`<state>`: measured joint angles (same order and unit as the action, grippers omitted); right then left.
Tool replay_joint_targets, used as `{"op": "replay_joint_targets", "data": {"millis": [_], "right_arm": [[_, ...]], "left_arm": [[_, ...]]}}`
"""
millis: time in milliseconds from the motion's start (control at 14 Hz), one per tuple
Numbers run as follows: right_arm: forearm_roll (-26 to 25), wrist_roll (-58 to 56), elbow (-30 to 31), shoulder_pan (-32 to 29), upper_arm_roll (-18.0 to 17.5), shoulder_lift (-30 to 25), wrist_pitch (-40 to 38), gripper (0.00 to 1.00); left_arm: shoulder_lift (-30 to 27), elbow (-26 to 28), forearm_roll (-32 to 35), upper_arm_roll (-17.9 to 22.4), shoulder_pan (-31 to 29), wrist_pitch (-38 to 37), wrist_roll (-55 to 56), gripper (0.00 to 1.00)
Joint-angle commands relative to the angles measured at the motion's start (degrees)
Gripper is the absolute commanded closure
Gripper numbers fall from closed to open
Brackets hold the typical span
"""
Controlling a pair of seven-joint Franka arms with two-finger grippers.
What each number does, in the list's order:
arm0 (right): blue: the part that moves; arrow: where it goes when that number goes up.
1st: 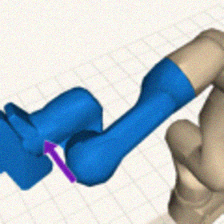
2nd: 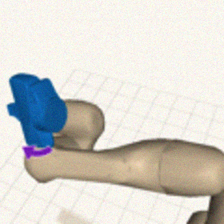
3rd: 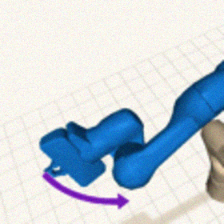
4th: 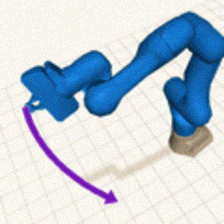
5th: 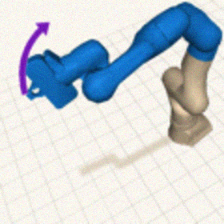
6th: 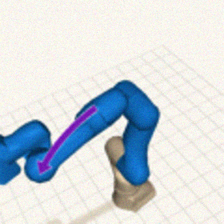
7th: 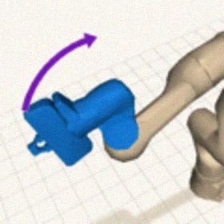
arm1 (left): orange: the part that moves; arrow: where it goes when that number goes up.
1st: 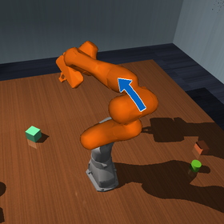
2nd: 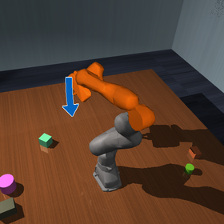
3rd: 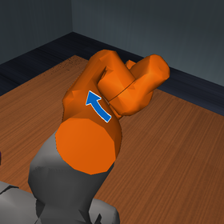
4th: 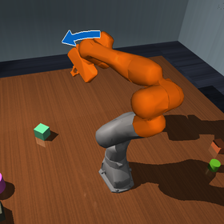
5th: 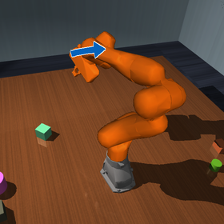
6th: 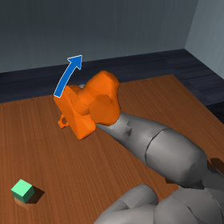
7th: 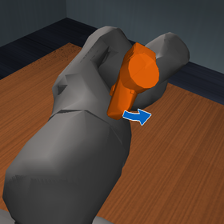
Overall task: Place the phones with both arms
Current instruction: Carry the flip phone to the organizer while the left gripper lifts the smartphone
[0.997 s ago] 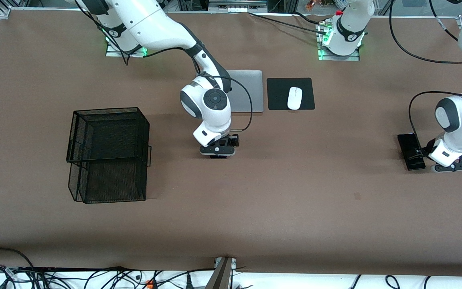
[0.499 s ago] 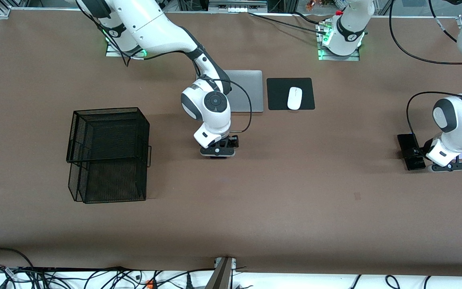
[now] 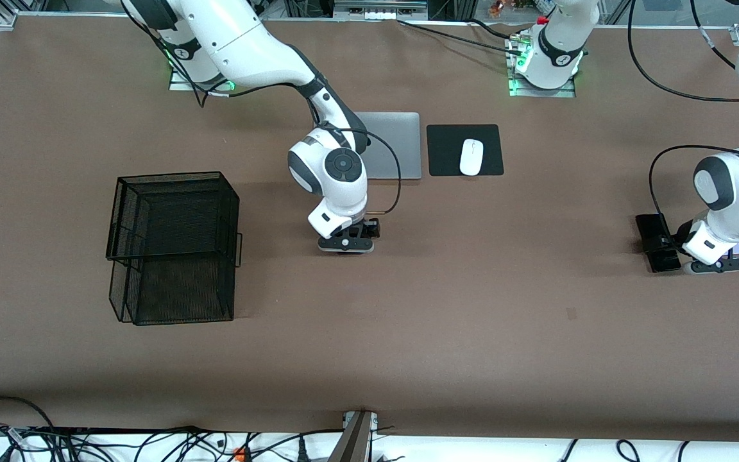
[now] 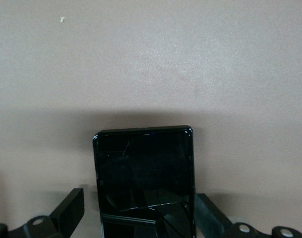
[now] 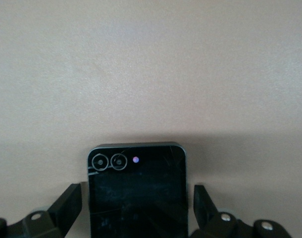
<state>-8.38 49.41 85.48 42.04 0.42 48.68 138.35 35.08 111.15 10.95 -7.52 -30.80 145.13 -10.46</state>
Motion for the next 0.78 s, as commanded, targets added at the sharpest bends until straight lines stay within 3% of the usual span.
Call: {"op": "replay_joint_targets", "data": {"millis": [0,71,142,214,427,712], "right_arm": [[-0.76,0.34,-0.58,-0.03,-0.07,0.54,0.43,0.09],[-0.76,0.17,-0.67,-0.03,-0.07,0.45,0.43,0.41],[-0.76,-0.18,-0.93,0.06,-0.07,0.36,0.43,0.66],[-0.67,-0.53,-1.11,0.06,-0.07,0.01,0.26,0.79],[-0.06,-0.89,-1.90,-0.20,0.02,-3.05,-4.11,0.82],[0.91,-6.13,-2.87,-4.49,0.02,-13.94,-20.10,0.82]], "left_arm": [[0.78,0.48,-0.22,-0.66,-0.92,0.07,-1.50,0.00],[0.78,0.56,-0.22,-0.66,-0.92,0.07,-1.50,0.00],[0.78,0.56,-0.14,-0.74,-1.01,0.07,-1.50,0.00],[0.78,0.56,-0.22,-0.74,-0.93,0.07,-1.50,0.00],[0.87,0.56,-0.22,-0.83,-0.92,0.07,-1.50,0.00],[1.48,0.56,-0.22,-1.27,-1.10,-0.11,-1.85,0.00]]}}
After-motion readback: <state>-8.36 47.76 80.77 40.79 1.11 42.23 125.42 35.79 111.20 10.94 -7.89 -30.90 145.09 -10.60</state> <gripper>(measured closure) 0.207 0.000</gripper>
